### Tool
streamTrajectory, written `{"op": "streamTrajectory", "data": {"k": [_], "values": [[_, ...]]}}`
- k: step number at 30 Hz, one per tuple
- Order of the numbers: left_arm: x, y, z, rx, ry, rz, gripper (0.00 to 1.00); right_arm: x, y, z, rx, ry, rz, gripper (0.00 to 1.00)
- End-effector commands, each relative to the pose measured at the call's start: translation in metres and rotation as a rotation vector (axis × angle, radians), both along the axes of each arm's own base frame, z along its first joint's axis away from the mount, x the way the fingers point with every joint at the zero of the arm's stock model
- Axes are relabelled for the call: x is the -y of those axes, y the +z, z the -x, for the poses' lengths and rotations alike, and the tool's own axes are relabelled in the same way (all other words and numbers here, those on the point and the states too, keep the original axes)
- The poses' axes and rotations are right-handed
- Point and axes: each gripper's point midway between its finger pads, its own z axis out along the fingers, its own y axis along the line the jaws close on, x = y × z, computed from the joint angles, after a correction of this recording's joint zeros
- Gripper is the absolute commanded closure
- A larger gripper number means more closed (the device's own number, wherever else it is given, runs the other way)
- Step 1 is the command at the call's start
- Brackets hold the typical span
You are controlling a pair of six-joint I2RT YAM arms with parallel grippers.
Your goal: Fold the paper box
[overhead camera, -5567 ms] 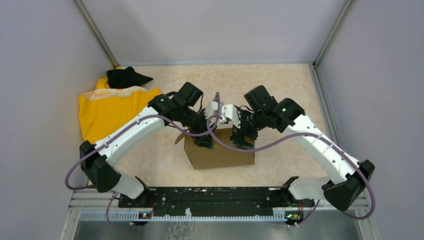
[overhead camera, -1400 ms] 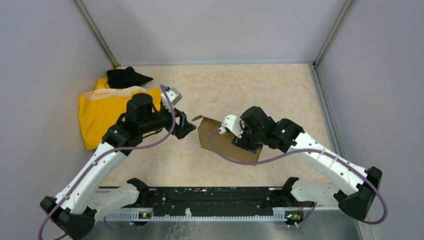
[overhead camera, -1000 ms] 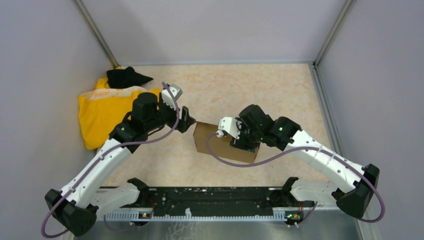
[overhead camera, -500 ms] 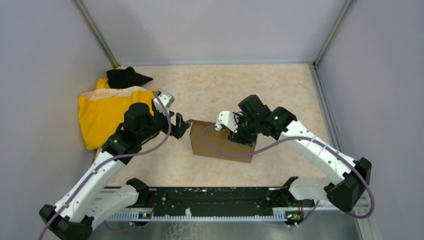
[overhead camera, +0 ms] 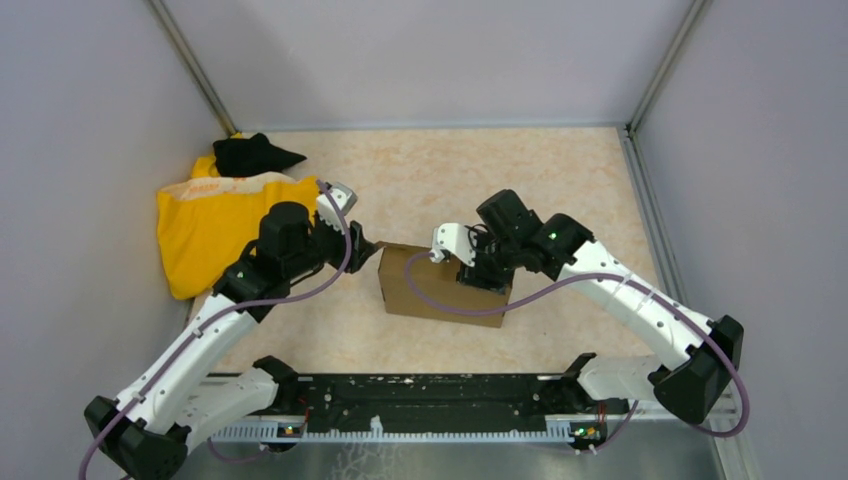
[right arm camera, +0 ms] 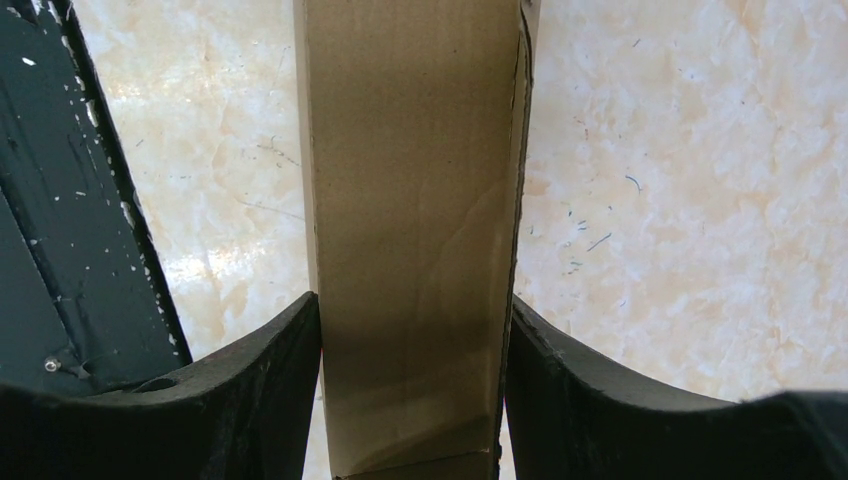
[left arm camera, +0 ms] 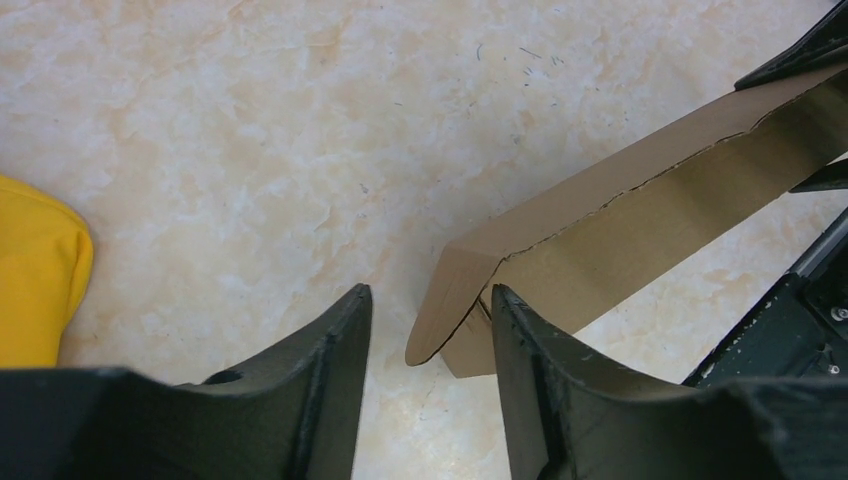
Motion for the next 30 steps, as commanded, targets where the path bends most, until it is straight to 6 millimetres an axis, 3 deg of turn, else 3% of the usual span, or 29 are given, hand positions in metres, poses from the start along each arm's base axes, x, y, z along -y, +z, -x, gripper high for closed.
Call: {"op": "streamTrajectory", "data": {"k": [1, 16, 19, 21, 30], "values": [[0.005, 0.008, 0.004, 0.008, -0.032, 0.026, 0.49, 0.004, 0.000, 0.017, -0.060, 0.015, -0.011, 0.67], [0.017, 0.001, 0.008, -0.045, -0.098, 0.026, 0.76, 0.003, -0.004, 0.016, -0.064, 0.011, -0.009, 0.70], [0.017, 0.000, 0.009, -0.054, -0.100, 0.027, 0.83, 0.003, -0.006, 0.015, -0.065, 0.007, -0.003, 0.71], [0.017, 0.001, 0.008, -0.056, -0.097, 0.027, 0.93, 0.004, -0.006, 0.014, -0.063, 0.005, 0.000, 0.73], [0.017, 0.004, 0.006, -0.082, -0.075, 0.034, 0.97, 0.002, -0.008, 0.013, -0.078, -0.002, 0.010, 0.77]]}}
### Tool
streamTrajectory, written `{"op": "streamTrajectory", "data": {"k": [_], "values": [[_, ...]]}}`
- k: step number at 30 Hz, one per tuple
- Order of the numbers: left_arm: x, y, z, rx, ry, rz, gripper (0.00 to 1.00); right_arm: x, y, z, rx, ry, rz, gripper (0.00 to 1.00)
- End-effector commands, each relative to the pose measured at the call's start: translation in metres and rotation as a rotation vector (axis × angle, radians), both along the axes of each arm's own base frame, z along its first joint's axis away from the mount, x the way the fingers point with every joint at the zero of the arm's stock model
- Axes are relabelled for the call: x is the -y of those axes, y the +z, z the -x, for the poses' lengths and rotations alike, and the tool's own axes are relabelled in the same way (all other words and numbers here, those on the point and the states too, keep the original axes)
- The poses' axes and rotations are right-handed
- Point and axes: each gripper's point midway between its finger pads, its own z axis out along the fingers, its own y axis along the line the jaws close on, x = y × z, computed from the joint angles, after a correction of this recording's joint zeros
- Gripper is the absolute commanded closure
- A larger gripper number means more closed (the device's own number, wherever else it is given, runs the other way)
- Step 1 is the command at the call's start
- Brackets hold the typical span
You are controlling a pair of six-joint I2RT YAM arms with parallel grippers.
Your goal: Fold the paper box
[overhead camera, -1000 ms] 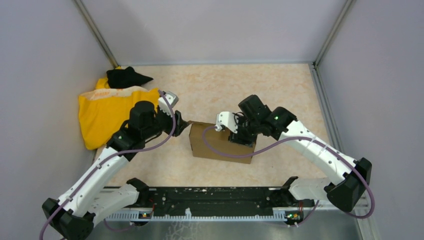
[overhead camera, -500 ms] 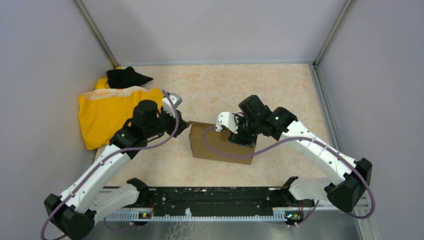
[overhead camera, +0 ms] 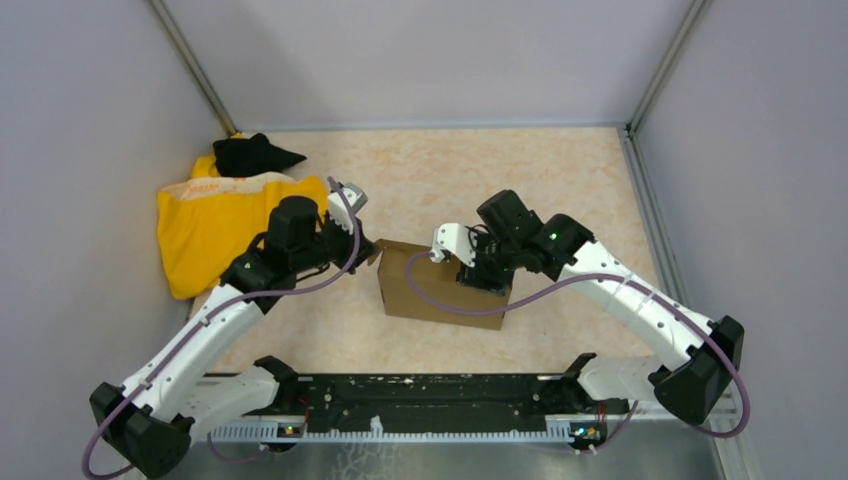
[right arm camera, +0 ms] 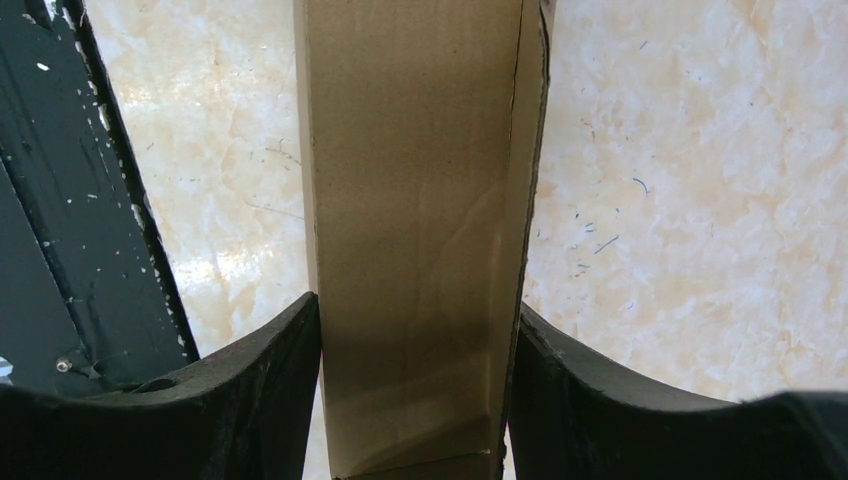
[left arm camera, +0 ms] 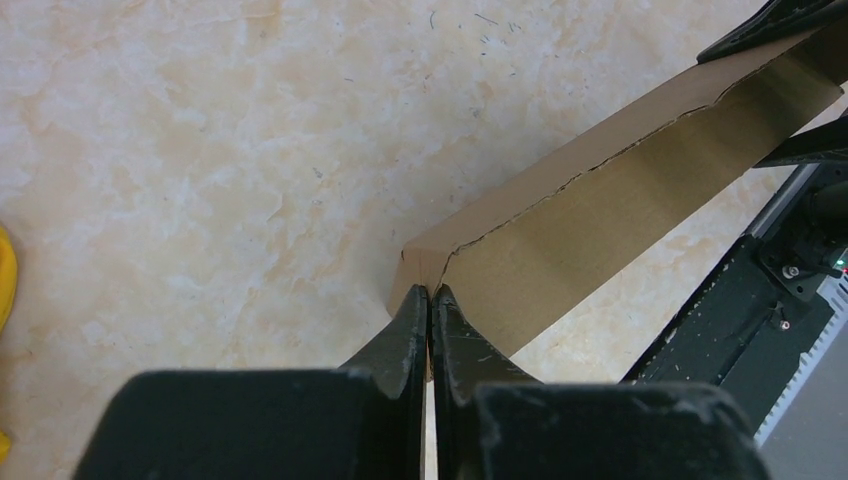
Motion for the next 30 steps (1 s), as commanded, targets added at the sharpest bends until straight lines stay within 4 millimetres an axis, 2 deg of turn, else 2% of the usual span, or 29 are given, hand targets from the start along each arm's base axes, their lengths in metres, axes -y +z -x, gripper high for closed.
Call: {"op": "streamTrajectory", "data": {"k": [1, 9, 30], "values": [[0.002, 0.014, -0.001, -0.009, 0.013, 0.031, 0.97, 0.002, -0.008, 0.010, -0.064, 0.001, 0.018, 0.78], [0.007, 0.016, 0.000, -0.054, 0.019, 0.056, 1.00, 0.001, -0.015, 0.011, -0.071, -0.008, 0.025, 0.82], [0.022, 0.029, -0.001, -0.186, 0.056, 0.137, 1.00, -0.001, -0.024, 0.013, -0.059, -0.029, 0.031, 0.83]]}}
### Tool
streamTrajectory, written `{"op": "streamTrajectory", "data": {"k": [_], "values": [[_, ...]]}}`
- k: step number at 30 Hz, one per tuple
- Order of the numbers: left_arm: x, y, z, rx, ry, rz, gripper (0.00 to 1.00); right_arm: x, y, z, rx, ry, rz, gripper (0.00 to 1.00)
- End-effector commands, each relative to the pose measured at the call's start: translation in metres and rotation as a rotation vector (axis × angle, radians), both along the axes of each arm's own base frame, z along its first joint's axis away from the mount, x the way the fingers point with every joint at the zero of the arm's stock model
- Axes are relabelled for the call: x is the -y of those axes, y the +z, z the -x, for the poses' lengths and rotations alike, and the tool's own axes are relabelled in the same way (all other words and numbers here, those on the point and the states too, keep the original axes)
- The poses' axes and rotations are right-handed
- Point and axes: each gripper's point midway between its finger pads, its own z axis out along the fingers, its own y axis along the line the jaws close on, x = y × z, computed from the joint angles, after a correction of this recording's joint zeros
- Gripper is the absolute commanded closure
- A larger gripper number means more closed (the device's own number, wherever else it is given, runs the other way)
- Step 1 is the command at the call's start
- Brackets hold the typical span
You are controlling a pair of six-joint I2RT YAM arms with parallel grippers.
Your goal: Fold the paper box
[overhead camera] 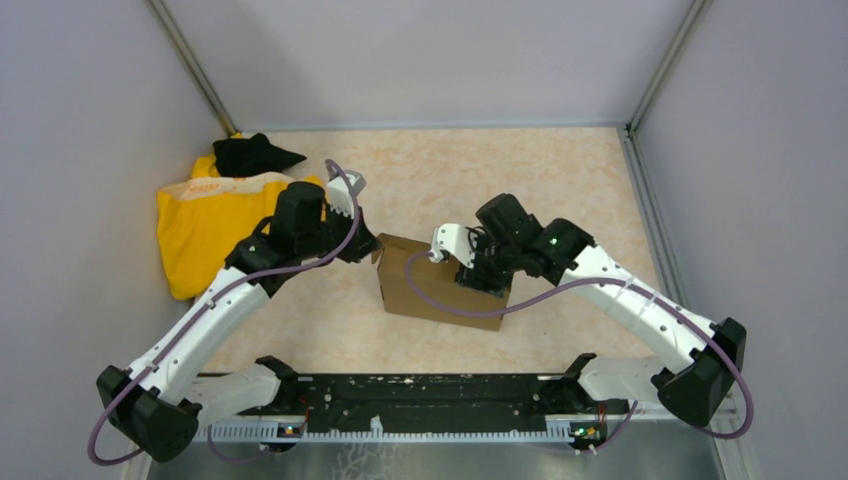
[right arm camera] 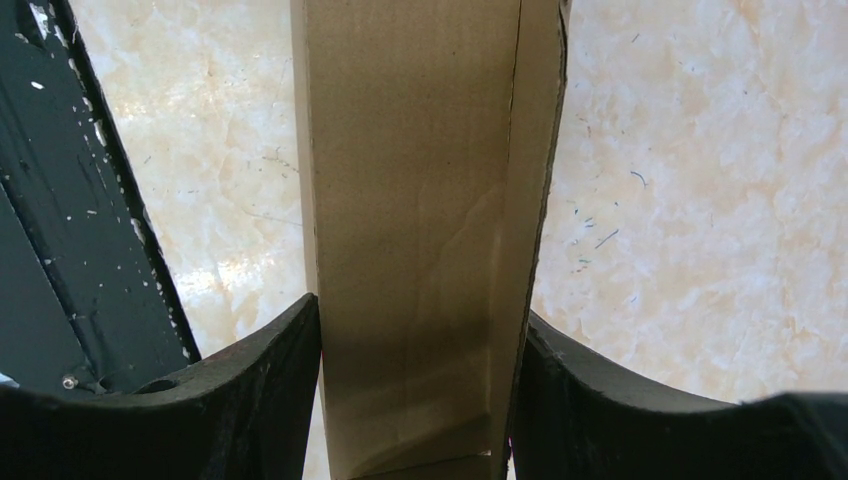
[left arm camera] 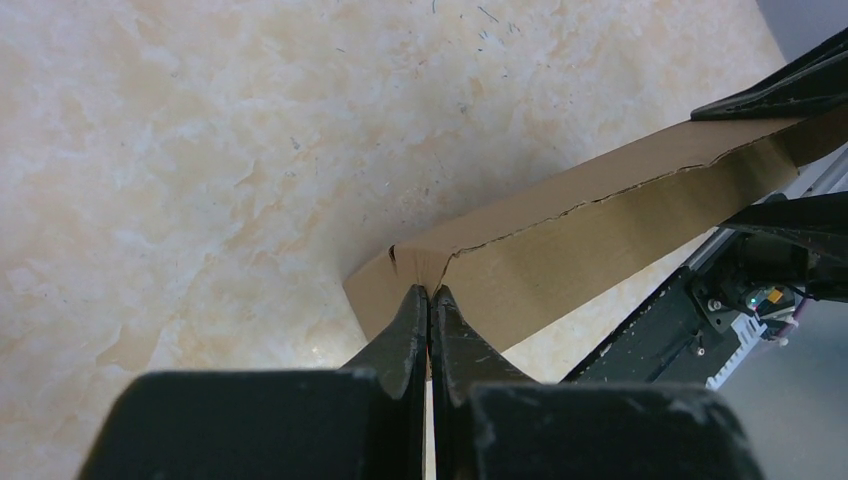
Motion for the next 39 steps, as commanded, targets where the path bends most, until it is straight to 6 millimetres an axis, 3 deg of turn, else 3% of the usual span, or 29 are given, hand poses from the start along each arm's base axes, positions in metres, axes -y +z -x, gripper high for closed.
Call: {"op": "streamTrajectory", "data": {"k": [1, 28, 39], "values": [[0.014, 0.026, 0.004, -0.010, -0.032, 0.086, 1.00, 0.001, -0.022, 0.012, -0.065, 0.003, 0.039, 0.83], [0.029, 0.029, 0.005, -0.099, -0.016, 0.123, 1.00, -0.002, -0.032, 0.010, -0.045, -0.040, 0.056, 0.87], [0.031, 0.018, 0.008, -0.120, -0.001, 0.113, 1.00, 0.001, -0.031, 0.011, -0.039, -0.050, 0.056, 0.87]]}}
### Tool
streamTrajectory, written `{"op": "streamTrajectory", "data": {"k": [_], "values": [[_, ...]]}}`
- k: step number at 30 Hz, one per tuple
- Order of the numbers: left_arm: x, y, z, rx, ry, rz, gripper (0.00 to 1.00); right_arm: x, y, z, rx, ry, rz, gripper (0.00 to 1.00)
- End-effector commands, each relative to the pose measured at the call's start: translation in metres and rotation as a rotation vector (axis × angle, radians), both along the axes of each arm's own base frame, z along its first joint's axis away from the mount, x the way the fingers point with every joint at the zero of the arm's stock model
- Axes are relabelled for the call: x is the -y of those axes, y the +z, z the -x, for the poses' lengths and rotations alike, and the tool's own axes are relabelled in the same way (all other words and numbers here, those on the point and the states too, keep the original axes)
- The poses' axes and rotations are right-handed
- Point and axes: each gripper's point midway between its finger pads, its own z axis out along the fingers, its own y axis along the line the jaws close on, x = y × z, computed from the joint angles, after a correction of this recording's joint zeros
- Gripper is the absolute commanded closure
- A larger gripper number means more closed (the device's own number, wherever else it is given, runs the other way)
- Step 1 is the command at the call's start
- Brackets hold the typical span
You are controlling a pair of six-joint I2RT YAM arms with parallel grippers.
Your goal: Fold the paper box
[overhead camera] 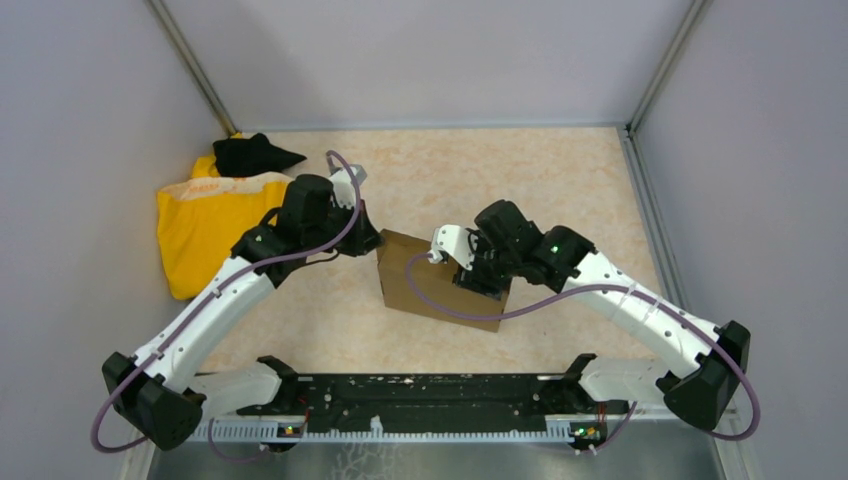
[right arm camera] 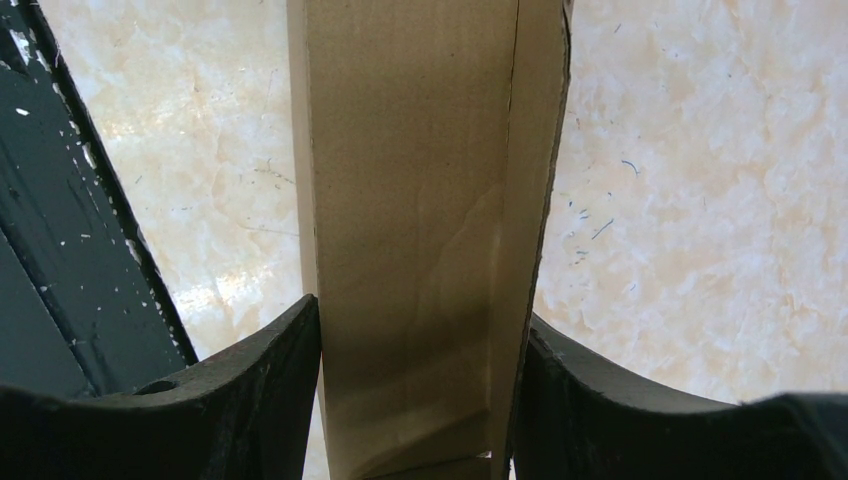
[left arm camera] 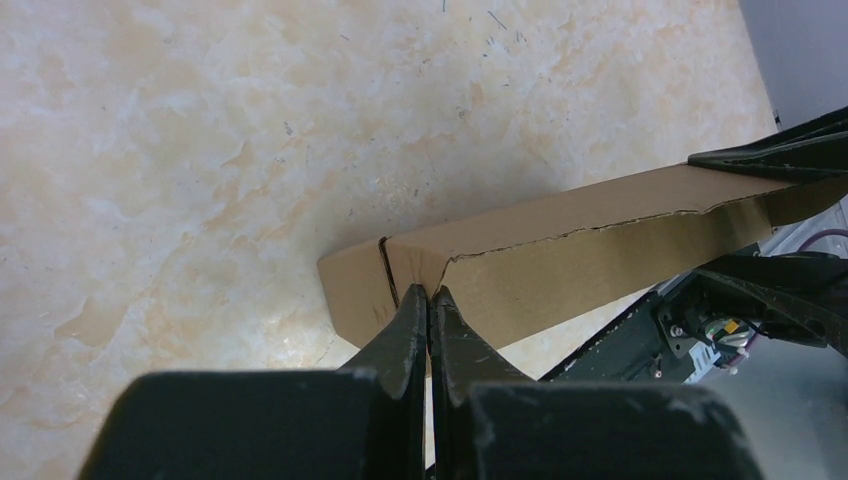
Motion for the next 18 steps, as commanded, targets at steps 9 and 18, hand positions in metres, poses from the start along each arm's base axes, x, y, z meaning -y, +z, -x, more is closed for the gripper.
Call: {"op": "streamTrajectory", "data": {"k": [9, 18], "values": [[0.027, 0.009, 0.019, -0.025, -0.077, 0.085, 1.00, 0.005, -0.028, 0.011, -0.064, 0.001, 0.059, 0.88], [0.023, 0.001, 0.023, -0.018, -0.074, 0.070, 1.00, 0.004, -0.029, 0.012, -0.065, -0.001, 0.055, 0.88]]}}
